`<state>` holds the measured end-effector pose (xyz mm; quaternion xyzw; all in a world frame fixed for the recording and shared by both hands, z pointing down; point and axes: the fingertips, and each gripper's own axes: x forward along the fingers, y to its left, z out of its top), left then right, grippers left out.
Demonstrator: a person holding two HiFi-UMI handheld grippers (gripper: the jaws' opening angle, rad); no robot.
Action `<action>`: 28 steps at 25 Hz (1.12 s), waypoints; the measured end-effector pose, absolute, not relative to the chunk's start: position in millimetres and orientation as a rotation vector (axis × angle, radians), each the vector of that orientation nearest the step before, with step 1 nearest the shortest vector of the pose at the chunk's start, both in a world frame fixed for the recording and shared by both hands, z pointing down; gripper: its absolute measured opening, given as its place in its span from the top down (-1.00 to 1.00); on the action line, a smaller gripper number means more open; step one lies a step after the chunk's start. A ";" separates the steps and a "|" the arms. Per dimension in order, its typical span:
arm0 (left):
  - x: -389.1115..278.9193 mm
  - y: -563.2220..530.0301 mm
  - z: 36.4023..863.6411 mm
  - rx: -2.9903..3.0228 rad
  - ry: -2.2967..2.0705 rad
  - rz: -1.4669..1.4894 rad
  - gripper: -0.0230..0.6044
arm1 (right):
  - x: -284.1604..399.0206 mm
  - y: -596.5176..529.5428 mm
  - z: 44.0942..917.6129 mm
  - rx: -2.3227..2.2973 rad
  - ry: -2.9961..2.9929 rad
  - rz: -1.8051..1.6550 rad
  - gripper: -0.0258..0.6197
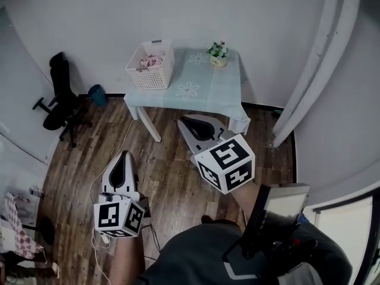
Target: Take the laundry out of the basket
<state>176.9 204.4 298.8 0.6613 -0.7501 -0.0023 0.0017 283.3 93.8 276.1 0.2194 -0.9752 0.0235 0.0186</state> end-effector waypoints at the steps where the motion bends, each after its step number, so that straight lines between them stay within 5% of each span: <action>1: 175.6 195.3 299.2 2.068 -2.356 0.007 0.90 | 282.8 83.3 277.4 0.684 -3.028 0.082 0.86; 14: 148.5 123.2 315.5 2.100 -2.301 0.100 0.90 | 256.1 6.4 300.9 0.741 -3.022 0.161 0.86; 28: 9.5 35.9 316.2 2.202 -2.181 0.006 0.90 | 111.7 -61.8 291.2 0.819 -2.965 0.055 0.86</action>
